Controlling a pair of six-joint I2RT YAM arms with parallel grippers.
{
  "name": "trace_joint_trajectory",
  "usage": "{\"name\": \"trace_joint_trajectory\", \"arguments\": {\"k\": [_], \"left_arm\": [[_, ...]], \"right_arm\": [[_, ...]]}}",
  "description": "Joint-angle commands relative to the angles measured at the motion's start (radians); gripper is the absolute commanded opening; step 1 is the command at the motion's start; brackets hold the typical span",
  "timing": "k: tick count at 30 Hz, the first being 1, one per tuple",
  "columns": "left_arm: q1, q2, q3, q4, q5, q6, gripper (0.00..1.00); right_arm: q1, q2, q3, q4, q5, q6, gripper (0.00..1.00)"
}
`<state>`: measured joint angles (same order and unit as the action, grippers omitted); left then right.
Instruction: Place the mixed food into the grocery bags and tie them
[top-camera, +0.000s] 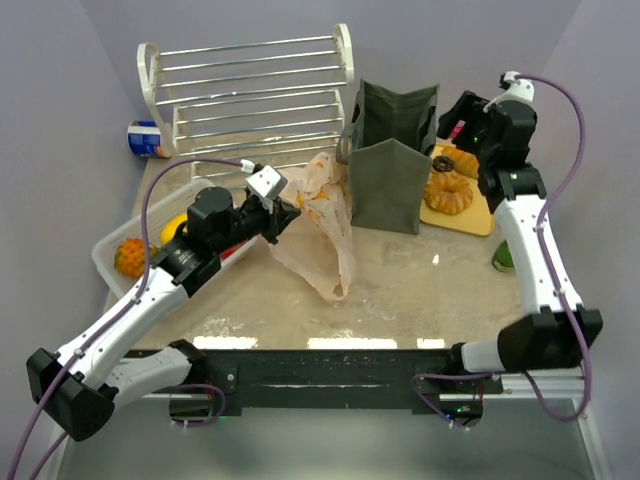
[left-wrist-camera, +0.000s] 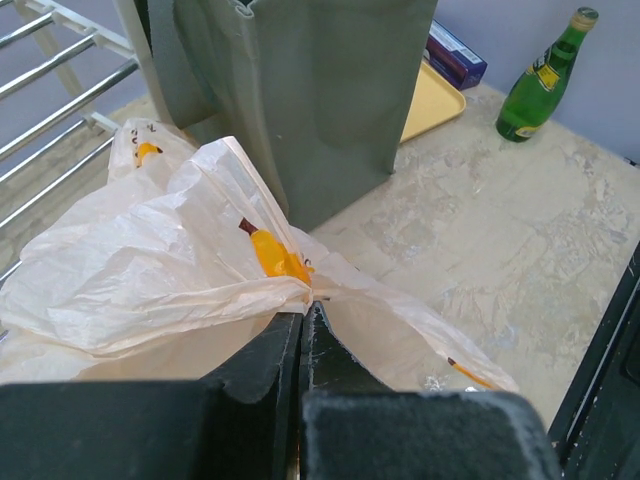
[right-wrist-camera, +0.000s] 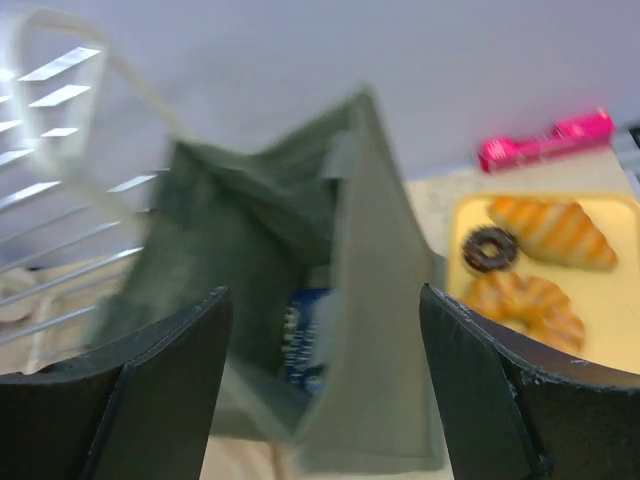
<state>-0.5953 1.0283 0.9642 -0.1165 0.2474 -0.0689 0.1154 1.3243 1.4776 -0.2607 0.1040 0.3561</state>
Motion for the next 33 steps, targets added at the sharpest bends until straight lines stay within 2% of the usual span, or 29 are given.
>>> {"name": "trace_joint_trajectory", "arguments": {"k": [1, 4, 10, 17, 22, 29, 33], "left_arm": [[0.009, -0.036, -0.021, 0.075, 0.012, -0.017, 0.00], [0.011, -0.057, -0.044, 0.084, 0.006, -0.017, 0.00], [0.014, -0.071, -0.055, 0.090, 0.020, -0.022, 0.00], [0.014, -0.065, -0.061, 0.090, 0.027, -0.022, 0.00], [0.015, -0.065, -0.062, 0.087, 0.018, -0.019, 0.00], [0.015, -0.073, -0.064, 0.087, 0.009, -0.011, 0.00], [0.019, -0.091, -0.067, 0.094, 0.000, -0.011, 0.00]], "right_arm": [[-0.195, 0.136, -0.006, 0.014, -0.170, 0.055, 0.77], [-0.247, 0.238, 0.001, 0.015, -0.126, 0.054, 0.78], [-0.250, 0.493, 0.102, -0.069, -0.017, 0.017, 0.81], [-0.250, 0.663, 0.131, -0.080, 0.091, 0.037, 0.82], [-0.252, 0.742, 0.171, -0.106, 0.155, 0.029, 0.82], [-0.257, 0.822, 0.145, -0.095, 0.152, 0.037, 0.82], [-0.258, 0.828, 0.116, -0.083, 0.125, 0.046, 0.76]]}}
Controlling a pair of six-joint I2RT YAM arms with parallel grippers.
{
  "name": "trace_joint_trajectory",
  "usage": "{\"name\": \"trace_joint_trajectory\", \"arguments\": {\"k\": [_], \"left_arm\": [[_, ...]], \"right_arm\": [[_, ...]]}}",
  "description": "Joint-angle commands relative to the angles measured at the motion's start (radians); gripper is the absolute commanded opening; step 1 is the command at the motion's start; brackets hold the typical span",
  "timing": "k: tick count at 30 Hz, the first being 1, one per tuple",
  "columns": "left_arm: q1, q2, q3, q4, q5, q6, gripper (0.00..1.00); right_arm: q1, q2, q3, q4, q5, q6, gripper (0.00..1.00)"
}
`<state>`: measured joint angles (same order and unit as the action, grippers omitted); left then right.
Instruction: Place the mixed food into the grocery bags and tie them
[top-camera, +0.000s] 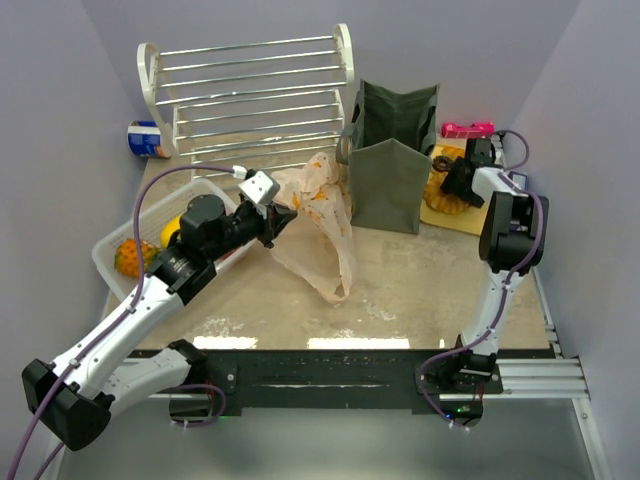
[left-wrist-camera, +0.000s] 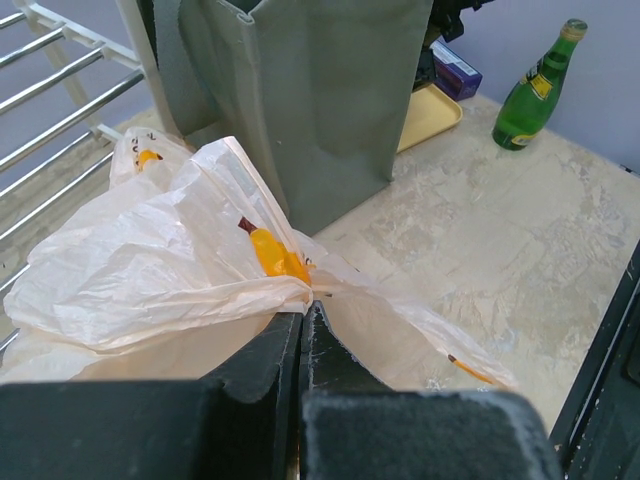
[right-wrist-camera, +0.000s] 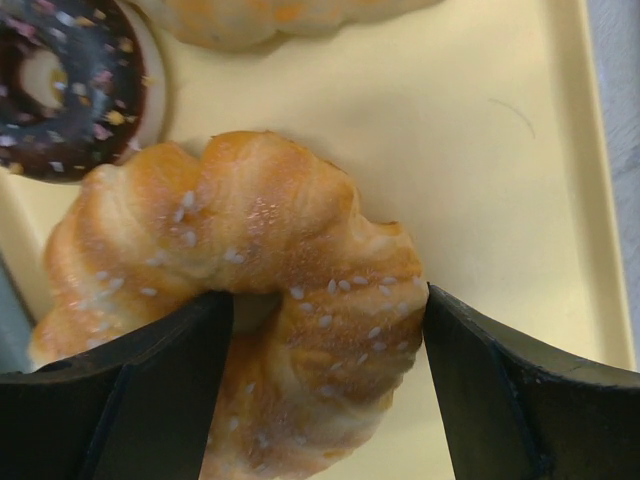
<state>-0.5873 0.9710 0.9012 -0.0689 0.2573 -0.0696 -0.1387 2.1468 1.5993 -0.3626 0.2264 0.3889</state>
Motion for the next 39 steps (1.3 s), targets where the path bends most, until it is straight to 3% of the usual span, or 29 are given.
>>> {"name": "trace_joint_trajectory", "arguments": {"k": [1, 3, 6, 7, 8, 15, 19, 22, 26, 28, 29, 30, 35, 39], "left_arm": [[0.012, -0.037, -0.004, 0.049, -0.010, -0.010, 0.00], [0.014, -0.040, -0.005, 0.050, -0.010, -0.010, 0.00], [0.014, -0.043, -0.007, 0.052, -0.009, -0.013, 0.00], [0.014, -0.043, -0.008, 0.052, -0.009, -0.015, 0.00], [0.014, -0.046, -0.008, 0.052, -0.007, -0.013, 0.00], [0.018, -0.063, -0.015, 0.054, 0.005, -0.039, 0.00], [0.029, -0.066, -0.015, 0.089, 0.025, -0.047, 0.00], [0.043, -0.069, -0.024, 0.089, -0.012, -0.053, 0.00], [0.049, -0.051, -0.025, 0.100, 0.019, -0.068, 0.00], [0.050, -0.046, -0.025, 0.106, 0.036, -0.075, 0.00], [0.052, -0.041, -0.025, 0.107, 0.040, -0.078, 0.00], [0.053, -0.040, -0.027, 0.110, 0.043, -0.078, 0.00], [0.061, -0.048, -0.038, 0.123, 0.039, -0.070, 0.00], [0.067, -0.051, -0.045, 0.132, 0.034, -0.067, 0.00]], "right_arm": [[-0.004, -0.002, -0.027, 0.027, -0.001, 0.015, 0.71], [-0.006, -0.030, -0.041, 0.034, -0.015, 0.013, 0.63], [-0.006, -0.097, -0.058, 0.031, -0.016, 0.007, 0.40], [-0.006, -0.117, -0.067, 0.031, -0.013, 0.005, 0.27], [-0.006, -0.167, -0.068, 0.030, -0.007, 0.005, 0.24], [-0.006, -0.456, -0.127, 0.010, 0.031, -0.027, 0.15], [-0.006, -0.667, -0.264, 0.042, 0.016, -0.015, 0.13], [-0.006, -0.874, -0.401, 0.132, -0.076, 0.028, 0.07], [0.011, -1.105, -0.551, 0.298, -0.330, 0.086, 0.03], [0.095, -1.137, -0.562, 0.337, -0.430, 0.088, 0.04], [0.143, -1.143, -0.552, 0.323, -0.426, 0.058, 0.04], [0.281, -1.140, -0.543, 0.294, -0.391, 0.044, 0.03], [0.565, -1.114, -0.587, 0.394, -0.481, 0.091, 0.01], [0.781, -0.983, -0.535, 0.312, -0.505, 0.122, 0.00]]}}
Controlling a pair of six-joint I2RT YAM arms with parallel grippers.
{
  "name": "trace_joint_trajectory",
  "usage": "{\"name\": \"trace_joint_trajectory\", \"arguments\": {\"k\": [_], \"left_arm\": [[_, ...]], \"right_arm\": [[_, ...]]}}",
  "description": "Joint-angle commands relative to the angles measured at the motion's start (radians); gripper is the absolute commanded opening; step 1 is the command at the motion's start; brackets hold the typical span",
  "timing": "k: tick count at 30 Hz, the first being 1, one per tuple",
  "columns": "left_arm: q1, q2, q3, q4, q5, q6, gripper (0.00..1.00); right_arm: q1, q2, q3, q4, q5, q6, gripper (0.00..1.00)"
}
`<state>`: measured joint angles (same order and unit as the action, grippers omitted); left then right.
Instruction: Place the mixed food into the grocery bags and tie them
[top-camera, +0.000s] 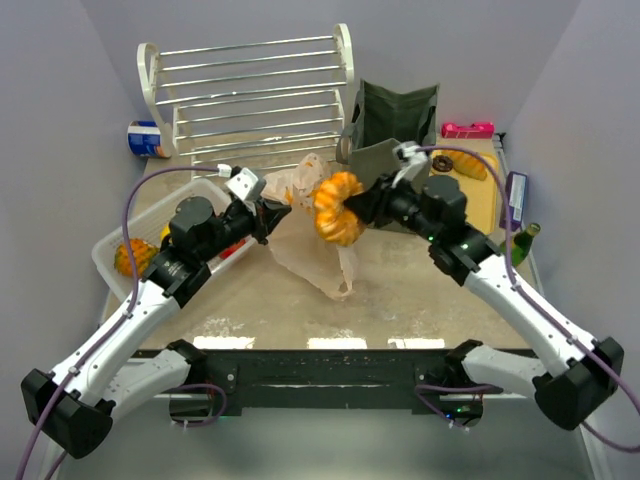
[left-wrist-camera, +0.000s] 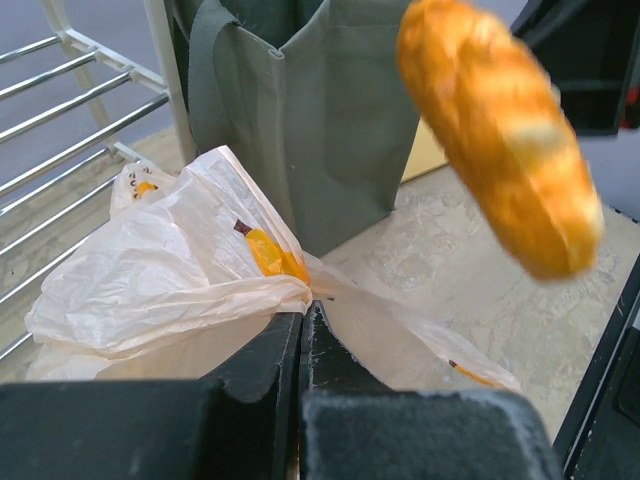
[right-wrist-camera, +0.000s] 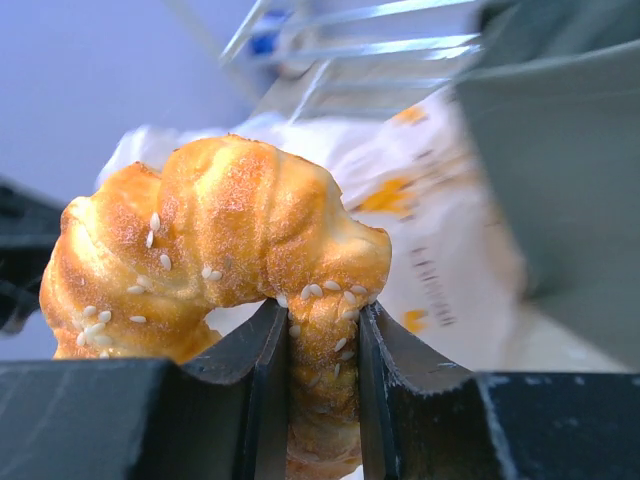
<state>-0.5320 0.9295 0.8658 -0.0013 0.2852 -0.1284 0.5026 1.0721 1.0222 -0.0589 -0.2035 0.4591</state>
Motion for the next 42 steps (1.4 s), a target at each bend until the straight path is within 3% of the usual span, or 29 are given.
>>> {"name": "trace_joint_trajectory", "arguments": {"k": [1, 5, 8, 14, 20, 29, 34, 37, 40, 42], "left_arm": [[0.013, -0.008, -0.010, 0.067, 0.012, -0.008, 0.00], [0.018, -0.004, -0.011, 0.067, 0.012, -0.010, 0.00], [0.018, -0.012, -0.014, 0.073, 0.009, -0.010, 0.00], [0.020, -0.024, -0.014, 0.078, 0.045, -0.001, 0.00], [0.027, -0.043, -0.010, 0.084, 0.063, 0.000, 0.00], [0.030, -0.021, -0.002, 0.121, 0.270, -0.025, 0.00], [0.030, -0.034, -0.008, 0.194, 0.448, -0.062, 0.00], [0.032, -0.058, -0.013, 0.231, 0.465, -0.092, 0.00], [0.041, -0.073, -0.019, 0.257, 0.454, -0.114, 0.00], [0.047, -0.070, -0.021, 0.247, 0.439, -0.109, 0.00]], "right_arm": [[0.169, 0.123, 0.053, 0.014, -0.098, 0.064, 0.00], [0.303, 0.227, 0.039, 0.118, -0.161, 0.153, 0.00], [0.358, 0.314, 0.042, 0.104, -0.122, 0.190, 0.00], [0.343, 0.397, 0.067, 0.065, 0.065, 0.240, 0.00], [0.228, 0.413, 0.044, 0.117, 0.148, 0.296, 0.00], [0.206, 0.469, 0.004, 0.215, 0.525, 0.363, 0.00], [0.208, 0.564, 0.038, 0.192, 0.720, 0.383, 0.00], [0.212, 0.601, 0.052, 0.171, 0.808, 0.346, 0.00], [0.212, 0.618, 0.046, 0.160, 0.810, 0.293, 0.22], [0.214, 0.598, 0.026, 0.175, 0.790, 0.242, 0.61]]}}
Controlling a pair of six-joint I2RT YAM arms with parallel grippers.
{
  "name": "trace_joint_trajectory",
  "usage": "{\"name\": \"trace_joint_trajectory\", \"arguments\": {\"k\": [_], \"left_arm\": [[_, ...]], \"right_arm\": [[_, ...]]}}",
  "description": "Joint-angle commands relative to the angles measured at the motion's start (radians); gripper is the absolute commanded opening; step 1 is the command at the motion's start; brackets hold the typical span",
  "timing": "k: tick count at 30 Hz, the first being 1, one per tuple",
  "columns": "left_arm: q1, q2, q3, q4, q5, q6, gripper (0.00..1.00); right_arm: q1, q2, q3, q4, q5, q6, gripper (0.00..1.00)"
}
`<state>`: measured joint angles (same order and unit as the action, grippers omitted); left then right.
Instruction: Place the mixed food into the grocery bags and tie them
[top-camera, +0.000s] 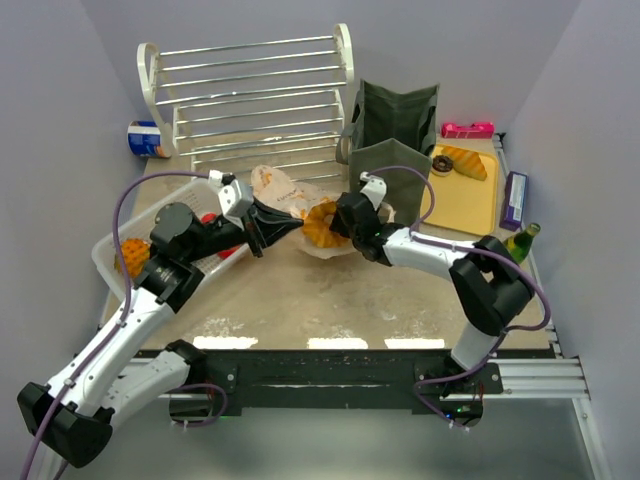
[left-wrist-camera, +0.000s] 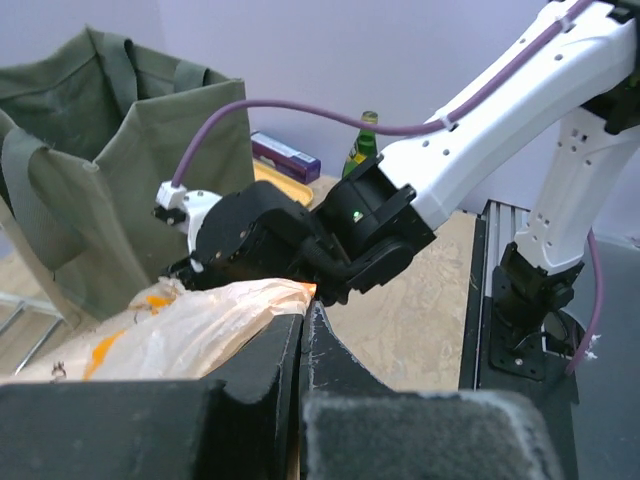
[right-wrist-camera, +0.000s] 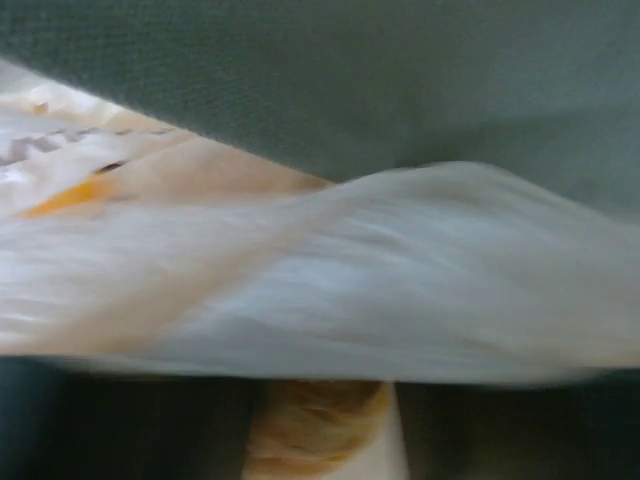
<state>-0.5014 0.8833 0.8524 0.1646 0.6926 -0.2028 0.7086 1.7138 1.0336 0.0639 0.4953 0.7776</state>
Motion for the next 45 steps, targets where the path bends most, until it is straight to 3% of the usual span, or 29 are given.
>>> {"name": "trace_joint_trajectory", "arguments": {"k": [1, 2, 4, 10, 14, 17, 22, 24, 25, 28, 31, 34, 40, 45], "left_arm": [[0.018, -0.017, -0.007, 0.070, 0.009, -0.030, 0.00], [0.021, -0.011, -0.006, 0.059, -0.005, -0.021, 0.00], [0.024, 0.011, 0.005, 0.026, -0.036, -0.014, 0.00], [0.026, 0.037, 0.007, -0.026, -0.146, 0.003, 0.00], [0.027, 0.036, 0.007, -0.077, -0.274, 0.022, 0.00], [0.027, 0.045, 0.004, -0.083, -0.309, 0.023, 0.00], [0.027, 0.065, 0.007, -0.088, -0.311, 0.022, 0.00], [0.027, 0.069, 0.007, -0.088, -0.308, 0.020, 0.00], [0.026, 0.069, 0.005, -0.088, -0.306, 0.022, 0.00], [0.026, 0.068, 0.004, -0.093, -0.311, 0.025, 0.00], [0.026, 0.068, 0.004, -0.094, -0.311, 0.028, 0.00], [0.026, 0.068, 0.004, -0.097, -0.312, 0.031, 0.00], [0.027, 0.074, 0.004, -0.097, -0.306, 0.029, 0.00], [0.027, 0.083, 0.007, -0.094, -0.283, 0.031, 0.00]], "right_arm": [[0.009, -0.057, 0.005, 0.062, 0.069, -0.093, 0.73], [0.008, -0.068, -0.001, 0.077, 0.048, -0.136, 0.87], [0.009, -0.101, -0.012, 0.076, 0.011, -0.178, 0.98], [0.011, -0.270, -0.085, 0.070, -0.217, -0.317, 0.98], [0.012, -0.443, -0.159, 0.048, -0.378, -0.351, 0.93], [0.009, -0.600, -0.156, -0.036, -0.377, -0.389, 0.92], [-0.075, -0.715, 0.005, -0.188, -0.077, -0.464, 0.91], [-0.164, -0.679, 0.077, -0.225, -0.076, -0.472, 0.89], [-0.284, -0.665, 0.095, -0.228, -0.153, -0.453, 0.88], [-0.491, -0.613, 0.120, -0.167, -0.247, -0.410, 0.84], [-0.692, -0.478, 0.183, -0.139, -0.346, -0.332, 0.79], [-0.816, -0.337, 0.198, -0.079, -0.465, -0.255, 0.73], [-0.844, 0.013, 0.373, -0.130, -0.432, -0.247, 0.68], [-0.844, 0.190, 0.453, -0.087, -0.440, -0.181, 0.65]]}}
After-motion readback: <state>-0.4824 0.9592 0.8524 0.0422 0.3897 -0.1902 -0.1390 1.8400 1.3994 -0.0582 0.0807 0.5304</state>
